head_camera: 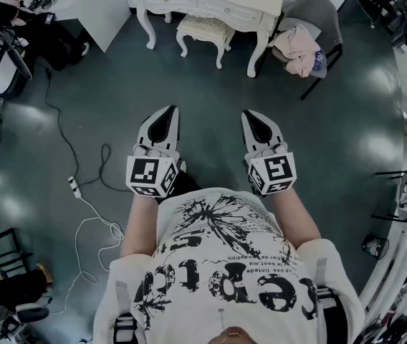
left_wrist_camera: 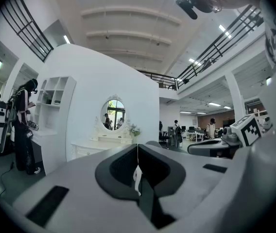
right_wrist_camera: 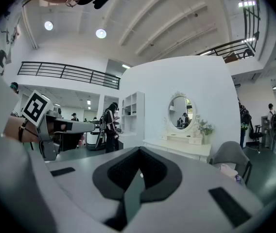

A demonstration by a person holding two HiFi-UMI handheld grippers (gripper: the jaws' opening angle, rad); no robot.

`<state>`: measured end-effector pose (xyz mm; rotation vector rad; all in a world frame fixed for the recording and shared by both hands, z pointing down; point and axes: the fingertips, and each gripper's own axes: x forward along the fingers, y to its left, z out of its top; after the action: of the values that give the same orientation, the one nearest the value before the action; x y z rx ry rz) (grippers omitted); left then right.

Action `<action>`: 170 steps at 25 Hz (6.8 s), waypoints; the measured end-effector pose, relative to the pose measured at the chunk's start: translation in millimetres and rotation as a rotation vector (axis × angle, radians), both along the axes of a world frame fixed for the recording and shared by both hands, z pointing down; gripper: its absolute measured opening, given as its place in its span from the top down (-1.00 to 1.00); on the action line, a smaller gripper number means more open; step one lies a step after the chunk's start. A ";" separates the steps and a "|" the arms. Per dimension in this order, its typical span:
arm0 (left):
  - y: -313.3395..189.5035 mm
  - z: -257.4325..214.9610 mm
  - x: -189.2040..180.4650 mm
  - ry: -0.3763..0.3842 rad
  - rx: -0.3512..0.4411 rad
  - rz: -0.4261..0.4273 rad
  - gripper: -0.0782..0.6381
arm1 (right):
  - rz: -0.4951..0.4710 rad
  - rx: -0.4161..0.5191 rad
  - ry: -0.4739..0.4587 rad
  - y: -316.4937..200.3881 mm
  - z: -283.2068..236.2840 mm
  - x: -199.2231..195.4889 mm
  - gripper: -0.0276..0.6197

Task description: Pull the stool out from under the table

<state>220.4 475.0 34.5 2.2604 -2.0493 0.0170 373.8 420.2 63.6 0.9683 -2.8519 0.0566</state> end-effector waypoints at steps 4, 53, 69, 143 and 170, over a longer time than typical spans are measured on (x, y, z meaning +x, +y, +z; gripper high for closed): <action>-1.3 -0.5 1.2 0.002 0.001 0.003 0.72 | -0.001 0.003 -0.001 -0.6 -1.1 0.6 0.86; -242.9 88.1 -265.9 0.078 -0.172 0.098 0.72 | 0.181 -0.176 0.150 -256.3 95.6 -241.6 0.11; -510.8 141.1 -274.3 0.063 -0.287 0.170 0.72 | 0.207 -0.253 0.182 -526.6 165.4 -265.3 0.11; -639.1 672.3 -335.8 0.047 -0.430 0.457 0.72 | 0.613 -0.424 0.410 -738.9 777.2 -263.3 0.19; -502.5 663.3 -297.6 0.071 -0.377 0.458 0.73 | 0.535 -0.450 0.428 -575.3 780.4 -260.0 0.19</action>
<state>-77.2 -27.6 697.8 2.3741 -1.3158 0.3182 113.9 -155.1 844.1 1.3913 -2.0116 0.4571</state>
